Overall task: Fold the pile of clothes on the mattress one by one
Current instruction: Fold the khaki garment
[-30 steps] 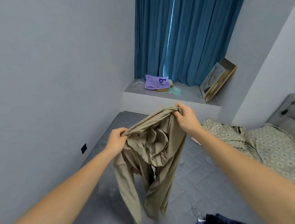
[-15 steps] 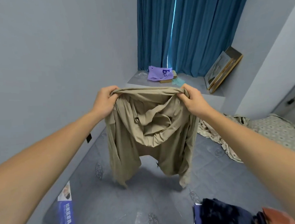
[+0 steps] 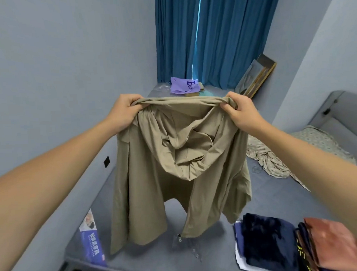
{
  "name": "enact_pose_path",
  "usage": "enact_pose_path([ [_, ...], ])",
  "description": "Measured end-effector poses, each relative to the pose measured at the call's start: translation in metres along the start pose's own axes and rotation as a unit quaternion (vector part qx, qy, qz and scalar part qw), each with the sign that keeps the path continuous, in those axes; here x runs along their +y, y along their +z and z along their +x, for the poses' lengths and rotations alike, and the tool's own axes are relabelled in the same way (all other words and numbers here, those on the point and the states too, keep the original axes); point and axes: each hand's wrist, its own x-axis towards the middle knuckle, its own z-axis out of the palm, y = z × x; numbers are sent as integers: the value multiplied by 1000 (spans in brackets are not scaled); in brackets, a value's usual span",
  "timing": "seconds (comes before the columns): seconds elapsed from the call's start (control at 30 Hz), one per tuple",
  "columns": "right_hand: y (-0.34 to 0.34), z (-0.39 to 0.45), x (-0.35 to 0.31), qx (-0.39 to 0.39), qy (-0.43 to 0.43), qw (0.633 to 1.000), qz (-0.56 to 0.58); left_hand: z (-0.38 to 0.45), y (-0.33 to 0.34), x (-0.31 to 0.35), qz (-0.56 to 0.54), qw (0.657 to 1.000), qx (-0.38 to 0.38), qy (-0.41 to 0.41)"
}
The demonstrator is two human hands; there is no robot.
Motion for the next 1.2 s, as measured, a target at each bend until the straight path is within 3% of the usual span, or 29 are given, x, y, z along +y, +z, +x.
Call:
enact_pose_path([
  [0.17,26,-14,4,-20,36,999,7,-10,8,-24,-49,998,-35,-34],
  [0.37,95,-7,72,-84,105,991,22,13,60,-102,-60,990,-71,-107],
  [0.53,204,-21,165,-152,159,975,46,29,135,-232,-31,980,-118,-159],
  [0.87,476,-60,391,-227,228,947,11,54,331,-548,19,974,-119,-191],
  [1.1,605,-48,484,-233,268,934,-32,108,414,-683,113,969,-116,-187],
  [1.2,633,-43,509,-222,299,928,-25,123,444,-710,174,946,-150,-229],
])
